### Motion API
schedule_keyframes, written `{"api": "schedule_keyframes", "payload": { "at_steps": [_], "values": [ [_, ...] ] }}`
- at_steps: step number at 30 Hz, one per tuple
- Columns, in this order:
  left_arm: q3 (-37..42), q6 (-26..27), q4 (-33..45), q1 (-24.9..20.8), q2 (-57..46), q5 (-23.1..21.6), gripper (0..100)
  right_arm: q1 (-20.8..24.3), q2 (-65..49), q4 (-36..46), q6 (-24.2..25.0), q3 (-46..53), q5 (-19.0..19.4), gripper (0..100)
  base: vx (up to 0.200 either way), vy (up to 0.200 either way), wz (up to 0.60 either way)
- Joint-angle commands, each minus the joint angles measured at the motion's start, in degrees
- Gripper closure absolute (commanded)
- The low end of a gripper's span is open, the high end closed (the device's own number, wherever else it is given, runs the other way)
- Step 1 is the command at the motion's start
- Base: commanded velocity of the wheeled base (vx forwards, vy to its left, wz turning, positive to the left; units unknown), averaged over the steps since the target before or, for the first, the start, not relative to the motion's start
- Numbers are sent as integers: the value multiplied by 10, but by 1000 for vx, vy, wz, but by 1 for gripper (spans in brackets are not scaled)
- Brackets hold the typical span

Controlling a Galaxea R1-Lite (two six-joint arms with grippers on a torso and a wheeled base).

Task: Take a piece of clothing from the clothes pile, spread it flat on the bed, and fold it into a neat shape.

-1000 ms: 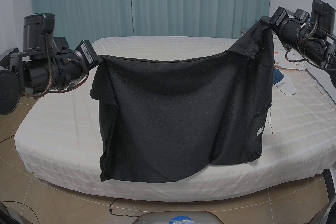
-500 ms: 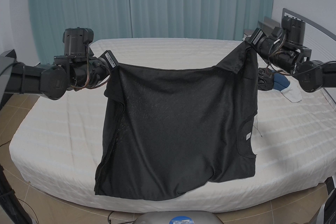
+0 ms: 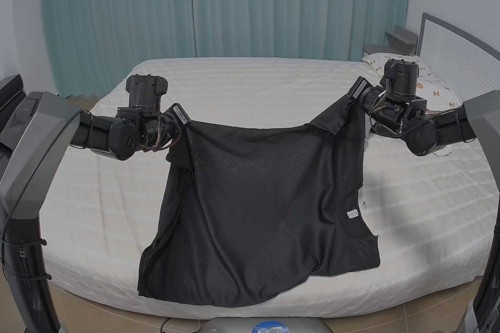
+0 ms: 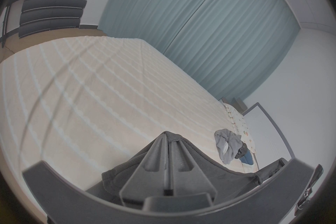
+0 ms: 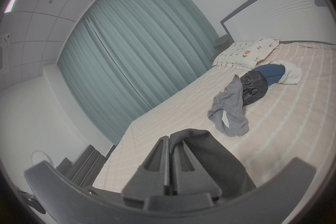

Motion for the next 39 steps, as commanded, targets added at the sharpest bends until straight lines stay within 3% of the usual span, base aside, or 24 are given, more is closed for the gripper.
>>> {"api": "schedule_keyframes", "payload": {
  "at_steps": [1,19,20,32,33,39],
  "values": [
    [-22,-1,-8,-3,56,0,100,-1,40,-1,0,-4,-3,100,0,0,0],
    [-130,-20,-32,1,185,4,100,-18,172,3,0,-109,-24,100,0,0,0],
    [-131,-21,-28,-2,205,8,0,-18,199,0,0,-113,-23,0,0,0,0],
    [-132,-22,-12,13,224,14,0,-29,242,26,52,-123,-5,0,0,0,0],
    [-118,-24,18,23,210,14,0,-37,238,67,54,-123,-12,0,0,0,0],
    [-88,-63,88,40,165,-10,0,-59,215,90,85,-97,4,0,0,0,0]
  ]
}}
